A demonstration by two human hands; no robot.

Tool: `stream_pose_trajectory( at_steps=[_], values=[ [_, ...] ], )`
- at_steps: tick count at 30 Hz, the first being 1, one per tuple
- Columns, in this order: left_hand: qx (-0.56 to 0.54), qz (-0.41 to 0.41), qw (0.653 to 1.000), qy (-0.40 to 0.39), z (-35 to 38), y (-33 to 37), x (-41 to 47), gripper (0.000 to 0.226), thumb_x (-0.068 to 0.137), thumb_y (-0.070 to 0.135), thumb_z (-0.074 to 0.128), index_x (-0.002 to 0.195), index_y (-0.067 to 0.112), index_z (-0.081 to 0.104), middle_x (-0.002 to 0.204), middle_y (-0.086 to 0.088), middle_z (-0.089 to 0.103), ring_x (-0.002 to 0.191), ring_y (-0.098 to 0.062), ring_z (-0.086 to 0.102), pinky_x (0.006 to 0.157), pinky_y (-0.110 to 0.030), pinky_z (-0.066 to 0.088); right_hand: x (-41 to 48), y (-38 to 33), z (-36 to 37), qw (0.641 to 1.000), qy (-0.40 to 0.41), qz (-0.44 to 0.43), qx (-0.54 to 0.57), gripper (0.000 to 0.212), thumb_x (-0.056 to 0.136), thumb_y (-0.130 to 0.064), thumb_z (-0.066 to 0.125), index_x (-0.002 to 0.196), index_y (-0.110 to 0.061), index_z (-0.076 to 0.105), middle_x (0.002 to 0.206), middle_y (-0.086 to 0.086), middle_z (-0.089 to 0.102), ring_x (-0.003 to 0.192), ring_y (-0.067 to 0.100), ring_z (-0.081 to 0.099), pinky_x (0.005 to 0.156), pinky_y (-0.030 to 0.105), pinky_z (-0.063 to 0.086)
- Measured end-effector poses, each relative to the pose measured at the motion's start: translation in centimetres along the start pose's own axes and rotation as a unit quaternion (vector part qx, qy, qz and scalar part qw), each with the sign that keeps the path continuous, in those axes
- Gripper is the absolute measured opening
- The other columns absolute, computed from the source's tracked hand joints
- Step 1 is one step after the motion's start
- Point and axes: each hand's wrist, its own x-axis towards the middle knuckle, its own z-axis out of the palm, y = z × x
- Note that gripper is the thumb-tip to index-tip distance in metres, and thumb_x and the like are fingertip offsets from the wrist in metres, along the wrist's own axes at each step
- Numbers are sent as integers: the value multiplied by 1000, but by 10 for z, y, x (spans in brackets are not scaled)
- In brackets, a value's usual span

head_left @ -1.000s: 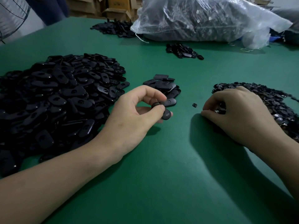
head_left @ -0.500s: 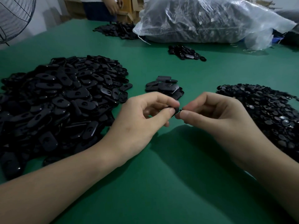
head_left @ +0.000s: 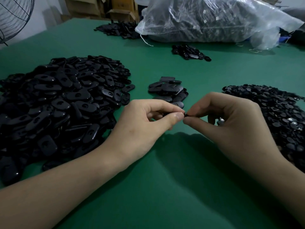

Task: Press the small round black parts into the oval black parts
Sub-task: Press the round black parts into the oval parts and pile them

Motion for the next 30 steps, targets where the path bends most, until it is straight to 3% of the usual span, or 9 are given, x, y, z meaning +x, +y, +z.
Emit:
stream_pose_trajectory(
  at_steps=[6, 13, 16, 22, 25, 27, 30],
  values=[
    [-24, -38, 999, -19, 0, 1, 0, 3, 89, 23, 79, 87, 24, 80, 72, 20, 71, 66, 0, 63, 62, -9, 46, -1, -3, 0, 997, 2, -52, -60, 14, 80, -29, 82, 89, -29, 71, 76, -24, 70, 79, 1, 69, 65, 15, 46],
    [-17, -41, 999, -18, -1, 1, 2, 8, 93, 24, 75, 85, 24, 78, 70, 12, 71, 61, 2, 61, 59, -9, 44, 2, 2, -4, 998, -37, 30, 40, 15, 82, -25, 81, 91, -33, 72, 79, -15, 75, 67, 20, 71, 62, 41, 52],
    [-9, -40, 999, -18, 0, 0, 1, 8, 93, 26, 75, 86, 23, 78, 71, 8, 71, 64, 0, 62, 59, -11, 44, 1, 1, -7, 998, -35, 36, 43, 4, 84, -29, 77, 87, -30, 74, 79, -11, 74, 71, 14, 71, 64, 48, 55],
    [-1, -20, 1000, -11, -1, -2, 1, 6, 93, 27, 75, 88, 25, 78, 73, 8, 72, 66, 1, 63, 60, -9, 44, 1, 0, -2, 996, -59, 69, 14, 7, 83, -34, 73, 80, -28, 75, 72, -9, 73, 66, 10, 67, 65, 41, 54],
    [0, -20, 1000, -8, 0, -2, 1, 4, 93, 29, 75, 91, 28, 79, 74, 14, 73, 65, 2, 63, 60, -8, 44, 1, 3, 1, 984, -74, 116, 112, 10, 85, -28, 73, 81, -19, 75, 69, 0, 72, 62, 18, 65, 61, 34, 53],
    [2, -18, 1000, -10, 0, -2, 1, 2, 91, 30, 77, 92, 30, 79, 76, 18, 73, 67, 1, 64, 60, -9, 45, 1, 4, 3, 966, -66, 151, 198, 9, 87, -22, 74, 83, -14, 75, 66, 1, 69, 58, 12, 61, 57, 18, 47],
    [4, -9, 1000, -12, 0, -1, 1, 2, 90, 29, 78, 89, 28, 79, 70, 18, 71, 60, 3, 60, 59, -9, 44, 1, 5, 5, 951, -68, 176, 243, 9, 89, -18, 73, 84, -12, 74, 65, 0, 68, 57, 8, 60, 54, 11, 43]
  ],
)
